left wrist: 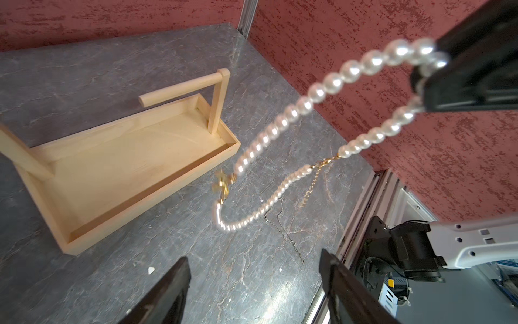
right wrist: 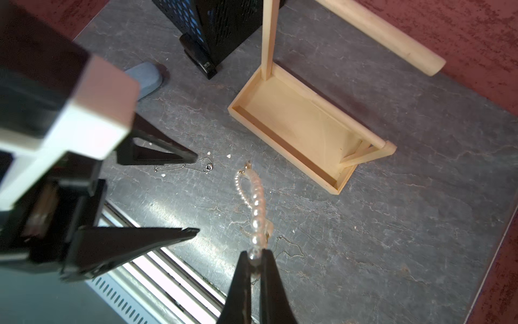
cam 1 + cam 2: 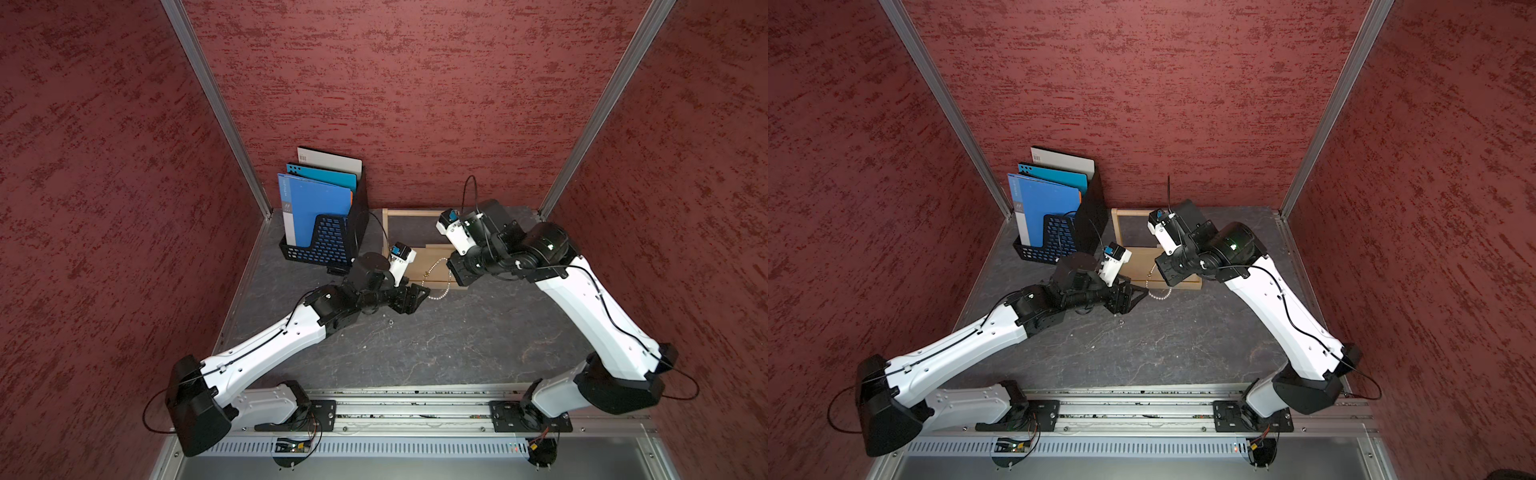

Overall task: Hang the necklace on the jewelry display stand
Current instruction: Pick up the necklace from the center of the board.

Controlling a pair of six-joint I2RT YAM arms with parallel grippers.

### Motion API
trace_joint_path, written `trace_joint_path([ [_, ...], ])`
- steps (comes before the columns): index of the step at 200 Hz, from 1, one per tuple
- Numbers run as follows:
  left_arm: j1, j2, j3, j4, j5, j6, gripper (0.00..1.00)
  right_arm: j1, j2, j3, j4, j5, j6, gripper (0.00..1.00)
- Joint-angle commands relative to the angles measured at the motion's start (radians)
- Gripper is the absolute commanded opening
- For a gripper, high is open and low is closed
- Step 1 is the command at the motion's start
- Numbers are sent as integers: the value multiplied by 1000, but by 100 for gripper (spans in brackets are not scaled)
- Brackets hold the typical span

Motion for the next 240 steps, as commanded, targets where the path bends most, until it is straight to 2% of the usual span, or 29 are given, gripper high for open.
trace_joint_path([
  [1,6,18,13,92,51,10,66,2,23,37,-92,-67,-31,0],
  [24,4,41,24,129,79,-8,54,2,19,27,-93,-92,-27,0],
  [41,4,59,42,134,81,-14,49,2,16,20,-86,-100,-17,0],
  [115,18,158,100,222,129,-41,46,2,-13,17,-80,-94,-7,0],
  [156,18,209,131,260,154,-54,49,1,-24,10,-88,-54,-11,0],
  [176,21,219,139,274,178,-67,36,2,-32,4,-80,-27,-6,0],
  [198,27,220,149,281,222,-87,12,2,-48,-19,-57,5,-2,0],
  [212,31,214,150,277,243,-102,2,2,-50,-29,-47,33,3,0],
  [240,32,174,138,248,236,-119,0,2,-50,-42,-27,104,17,0],
])
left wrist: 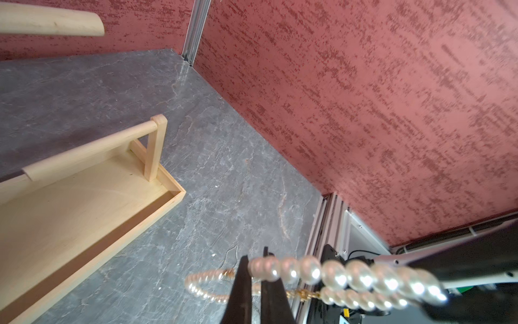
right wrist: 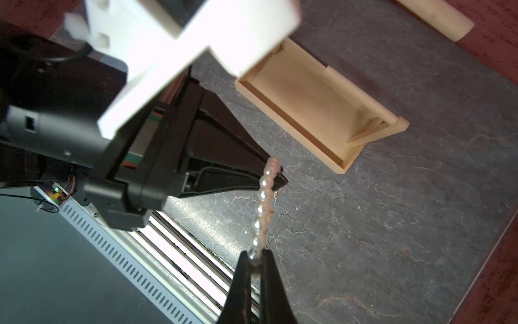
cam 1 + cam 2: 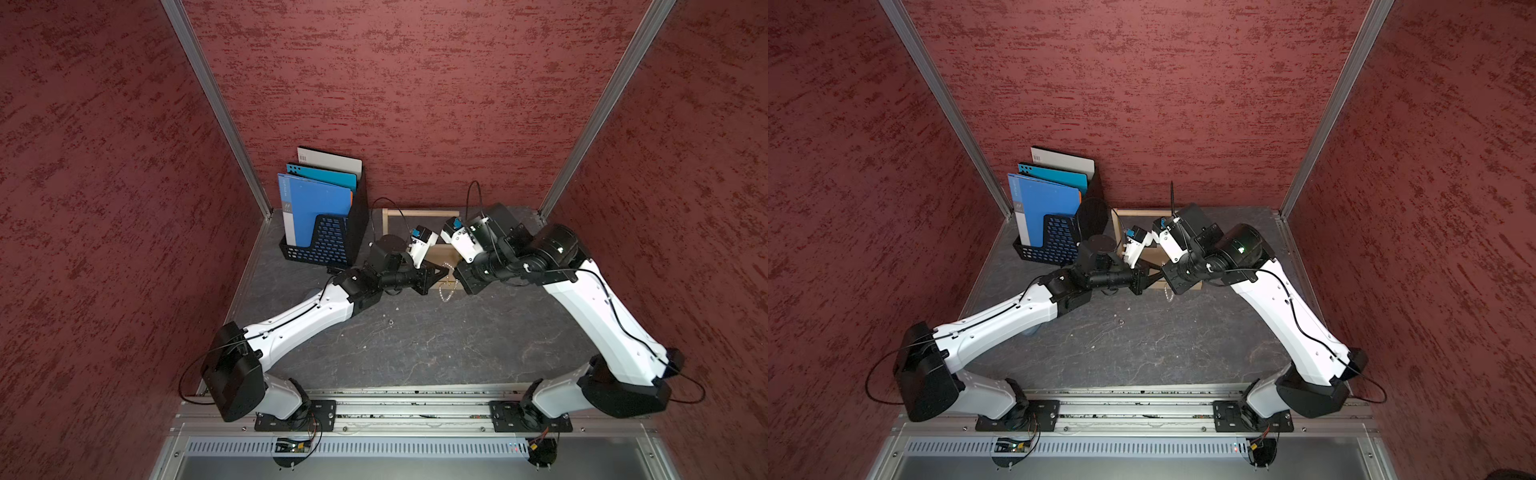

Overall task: Hang the necklace on the jewelry display stand
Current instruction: Pick up the necklace from the center of the board, then hang the necklace on the stand.

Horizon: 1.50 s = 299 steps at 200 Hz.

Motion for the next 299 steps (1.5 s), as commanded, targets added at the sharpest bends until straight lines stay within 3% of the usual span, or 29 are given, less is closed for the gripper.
trace_joint_path([
  [1,6,-44,10,-3,21,-19,0,2,-16,-14,42,96,20,0],
  [67,-2,-208,-31,-155,-62,-22,0,0,-46,-41,183,208,8,0],
  [113,-25,-197,143,-397,-146,-42,0,-19,-27,-69,356,266,-23,0],
  [152,-3,-109,312,-525,-174,-85,0,-108,40,-49,466,132,8,0],
  [196,90,38,515,-631,-93,-90,0,-213,109,-25,598,-6,89,0],
  [223,101,147,640,-666,-51,-62,0,-294,139,-14,656,-61,140,0],
  [299,101,513,1107,-752,29,-38,0,-446,210,26,701,-68,172,0],
])
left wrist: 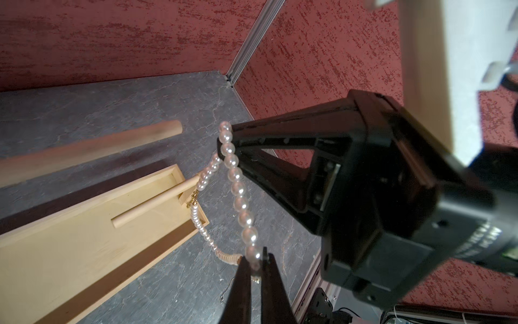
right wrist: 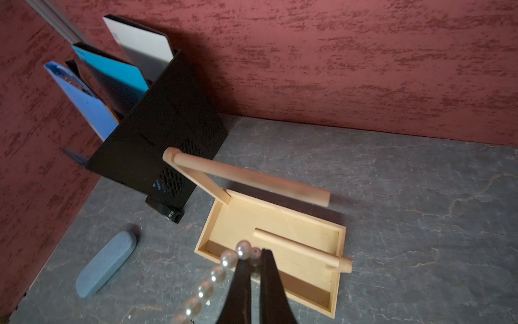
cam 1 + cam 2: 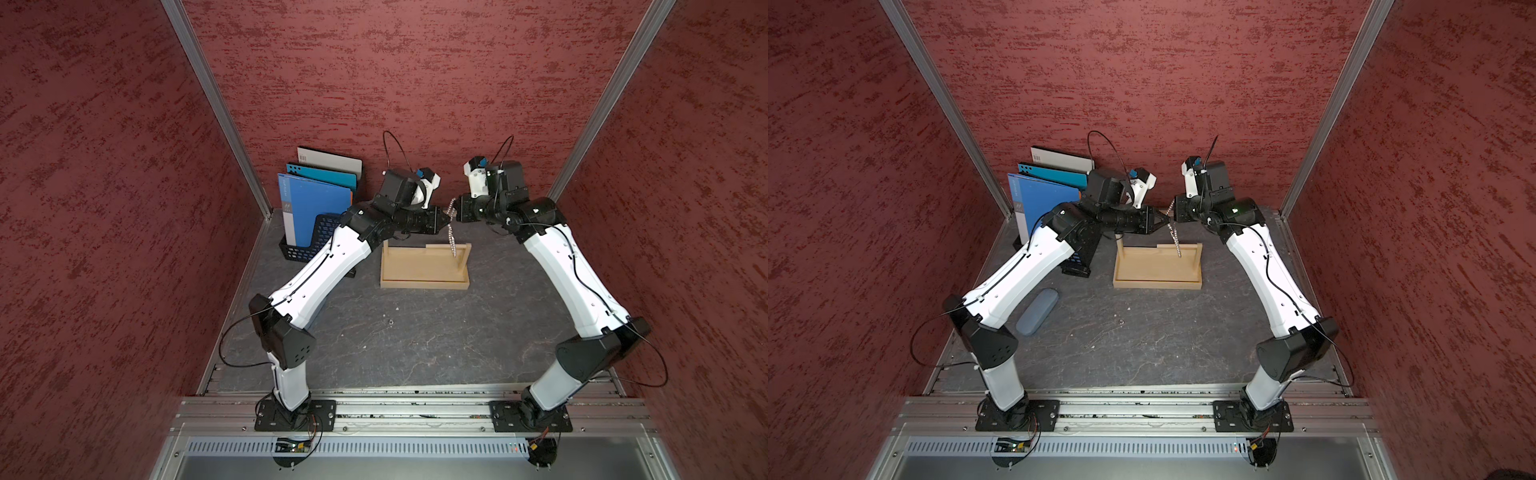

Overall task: Hang the necklace on the jewelry display stand
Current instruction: Hang the necklace on the stand.

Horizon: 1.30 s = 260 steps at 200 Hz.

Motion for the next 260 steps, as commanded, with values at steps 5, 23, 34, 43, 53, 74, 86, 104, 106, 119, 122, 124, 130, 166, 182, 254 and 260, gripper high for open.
trace_joint_path([
  [5,-5,100,165,-82,64,20,0,-70,17,33,76,47,36,0],
  [23,-6,178,268,-106,65,16,0,-106,28,36,76,56,52,0],
  [34,-5,215,309,-109,70,9,0,-124,34,33,77,72,55,0],
  [43,-6,238,329,-102,74,4,0,-132,37,27,77,87,55,0],
  [53,-4,256,338,-87,78,-3,0,-138,40,17,80,109,51,0],
  [74,-2,285,338,-48,78,-16,0,-147,39,-18,99,163,41,0],
  [86,-1,301,338,-31,77,-22,0,-152,39,-42,120,186,38,0],
  [104,3,324,338,0,74,-32,0,-155,47,-68,160,205,27,0],
  [106,3,327,338,3,74,-34,0,-155,48,-71,163,206,25,0],
  [119,4,343,338,27,70,-40,0,-157,68,-71,178,212,19,0],
  [122,4,348,338,31,68,-42,0,-157,74,-69,180,212,17,0],
  [124,4,350,337,34,67,-43,0,-157,77,-69,181,212,17,0],
  [130,5,358,338,42,63,-46,0,-159,89,-65,185,210,15,0],
  [166,23,386,332,73,40,-55,0,-160,165,-31,209,201,16,0],
  [182,36,393,325,87,42,-67,0,-158,200,-3,214,196,15,0],
  [254,94,332,205,111,52,-63,0,-155,337,139,225,52,42,0],
  [260,99,317,180,116,54,-61,0,-151,350,156,219,38,46,0],
])
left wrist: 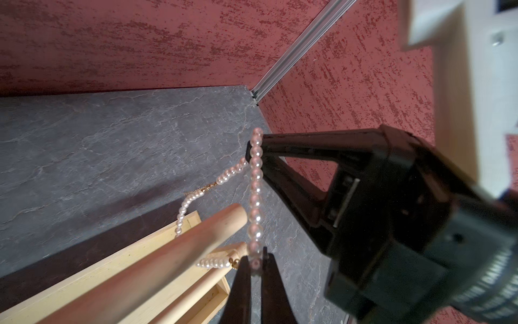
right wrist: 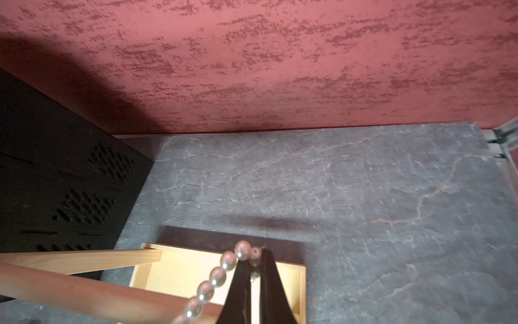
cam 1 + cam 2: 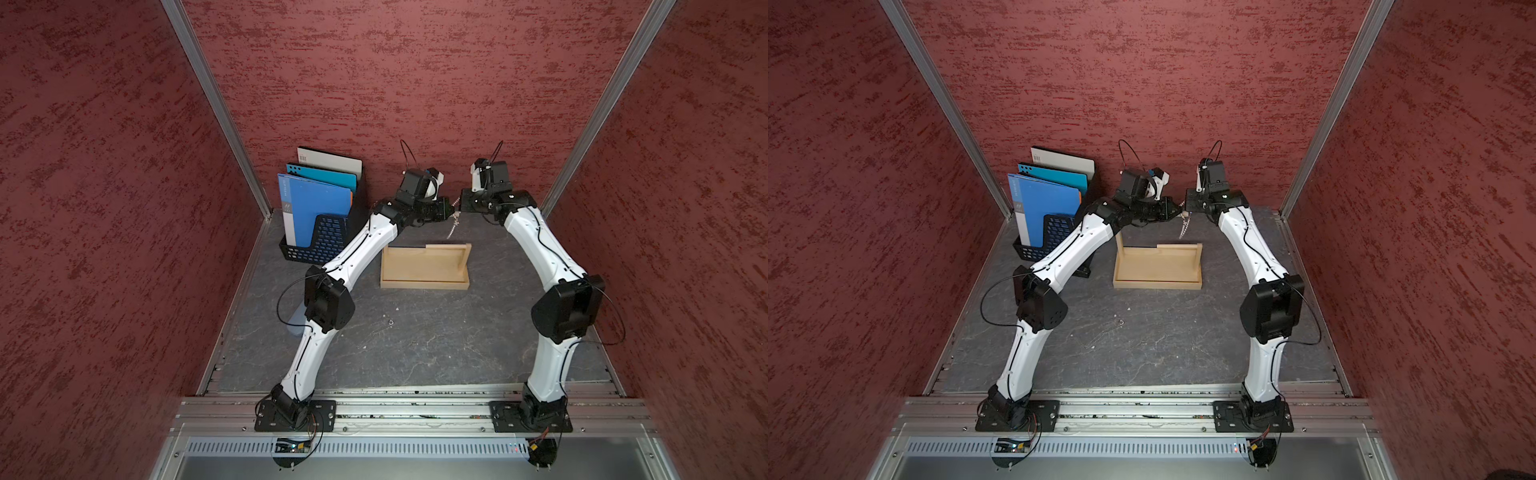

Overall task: Hang the necklace on the jewelry display stand
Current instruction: Hang the necklace on the stand.

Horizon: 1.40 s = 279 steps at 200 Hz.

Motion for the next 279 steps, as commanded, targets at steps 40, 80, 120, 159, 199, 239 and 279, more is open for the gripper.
trace_joint_path([
  [40,55,-209,-257,24,31,19,0,21,126,181,26,-58,24,0],
  [80,115,-332,-432,75,33,11,0,77,217,339,-25,-95,24,0],
  [120,173,-454,-594,110,39,12,0,144,298,446,-45,-132,25,0],
  [159,227,-535,-687,117,59,16,0,185,346,468,-23,-140,53,0],
  [199,248,-496,-633,93,109,24,0,188,377,470,-4,-139,88,3],
  [239,251,-411,-507,30,116,45,0,190,394,467,-10,-128,90,7],
  [279,257,-395,-484,20,117,54,0,190,394,470,-15,-125,84,7],
])
